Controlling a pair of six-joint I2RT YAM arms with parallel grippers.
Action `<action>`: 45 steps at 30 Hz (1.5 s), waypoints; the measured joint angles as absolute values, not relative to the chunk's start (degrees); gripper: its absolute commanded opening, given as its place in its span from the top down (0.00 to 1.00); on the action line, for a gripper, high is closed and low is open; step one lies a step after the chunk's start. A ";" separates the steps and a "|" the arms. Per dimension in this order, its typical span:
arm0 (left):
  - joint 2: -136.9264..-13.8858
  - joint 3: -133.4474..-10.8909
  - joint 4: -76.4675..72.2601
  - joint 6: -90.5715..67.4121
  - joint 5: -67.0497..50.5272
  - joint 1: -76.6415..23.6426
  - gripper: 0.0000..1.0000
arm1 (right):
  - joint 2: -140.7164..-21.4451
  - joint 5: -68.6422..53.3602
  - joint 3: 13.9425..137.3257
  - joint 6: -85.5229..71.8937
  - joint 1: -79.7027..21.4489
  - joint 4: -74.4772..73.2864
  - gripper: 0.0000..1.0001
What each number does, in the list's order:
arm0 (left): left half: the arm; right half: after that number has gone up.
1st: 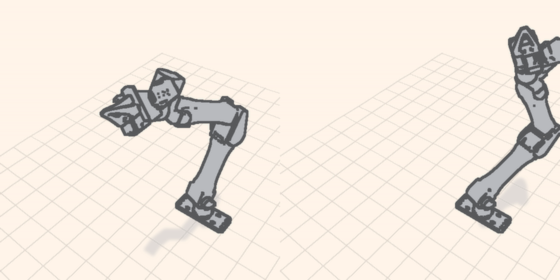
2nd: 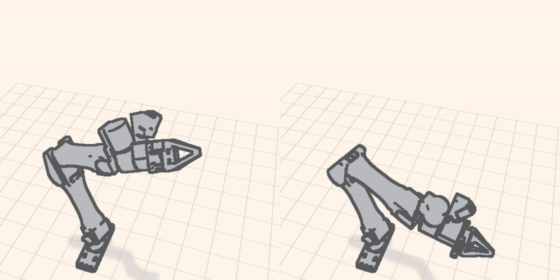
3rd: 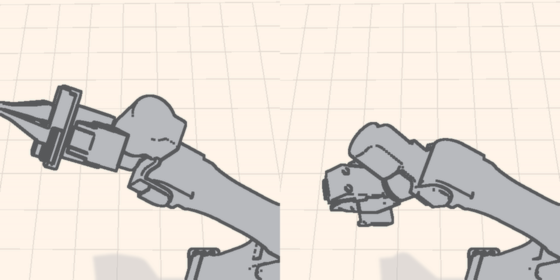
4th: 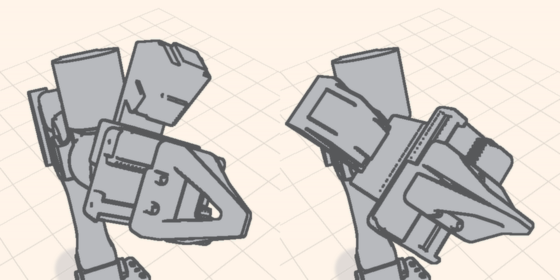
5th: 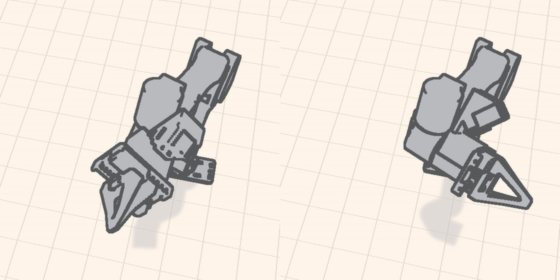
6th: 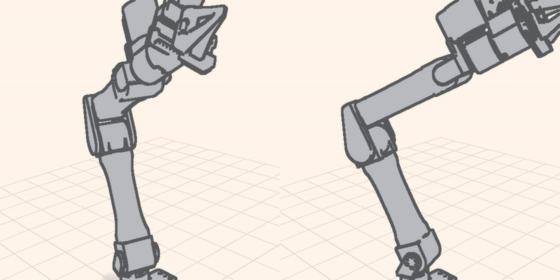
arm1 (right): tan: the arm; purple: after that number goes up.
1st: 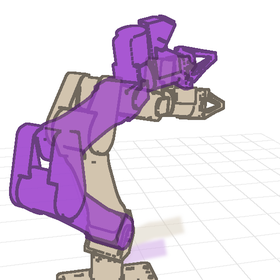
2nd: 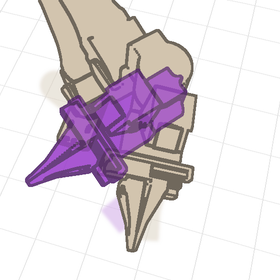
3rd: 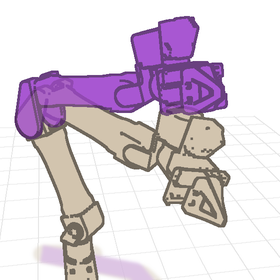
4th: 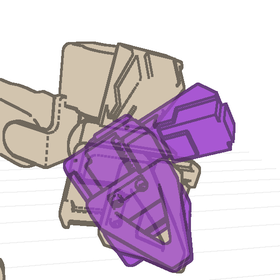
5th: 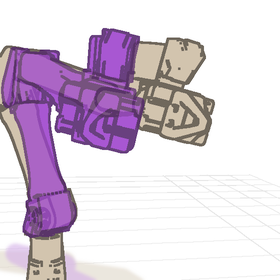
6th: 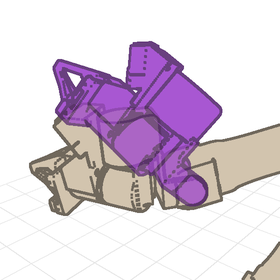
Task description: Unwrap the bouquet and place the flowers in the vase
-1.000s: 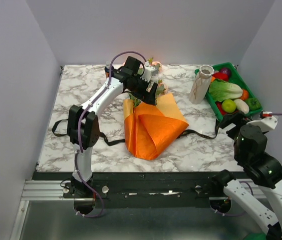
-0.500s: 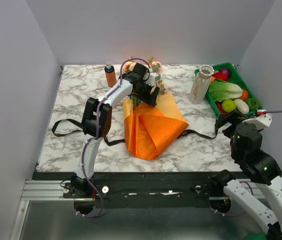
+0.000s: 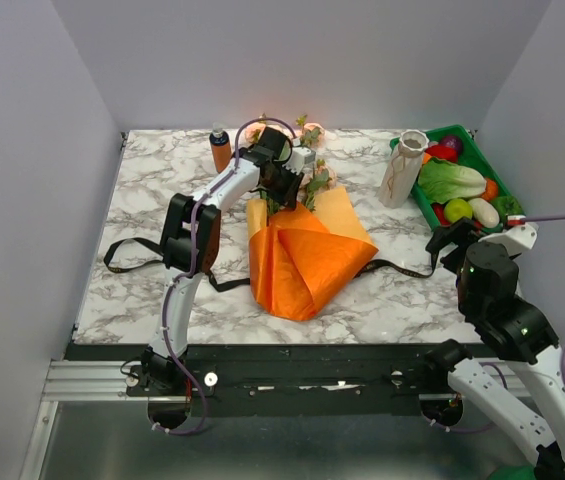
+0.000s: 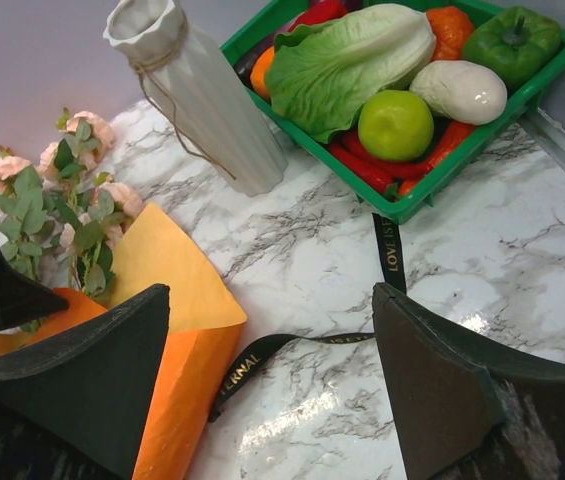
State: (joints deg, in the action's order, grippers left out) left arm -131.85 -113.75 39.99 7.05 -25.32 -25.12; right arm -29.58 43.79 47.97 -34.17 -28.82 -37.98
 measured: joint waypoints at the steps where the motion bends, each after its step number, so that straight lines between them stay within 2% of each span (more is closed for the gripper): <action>1: -131.85 -113.43 40.27 7.62 -25.61 -25.12 0.80 | -29.63 43.79 47.99 -34.00 -28.82 -37.82 0.11; 6: -131.59 -113.14 41.65 8.78 -26.55 -25.12 1.00 | -30.22 43.79 48.14 -33.63 -28.82 -37.34 0.11; 20: -122.15 -113.67 47.92 9.87 -30.44 -25.12 1.00 | -31.66 43.20 49.76 -32.82 -28.82 -36.03 0.12; 34: -92.14 -109.06 58.54 12.56 -39.81 -28.14 1.00 | -31.88 41.43 55.81 -28.21 -28.82 -33.54 0.08; 37: -88.05 -107.20 63.46 15.73 -41.50 -30.48 0.92 | -32.36 40.10 57.06 -27.29 -28.82 -32.99 0.08; 39: -85.82 -105.08 67.35 18.35 -42.63 -32.01 0.83 | -33.06 39.07 57.71 -26.87 -28.82 -32.64 0.08; 40: -84.62 -103.61 69.25 20.21 -43.11 -33.45 0.74 | -33.52 38.48 58.02 -26.76 -28.82 -32.51 0.08; 45: -80.55 -97.10 73.87 26.70 -44.21 -39.66 0.57 | -36.75 35.11 58.22 -26.44 -28.82 -31.94 0.08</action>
State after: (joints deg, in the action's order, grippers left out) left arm -80.55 -97.10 73.87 26.70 -44.21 -39.66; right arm -36.75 35.11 58.22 -26.44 -28.82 -31.94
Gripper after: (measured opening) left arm 0.353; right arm 0.918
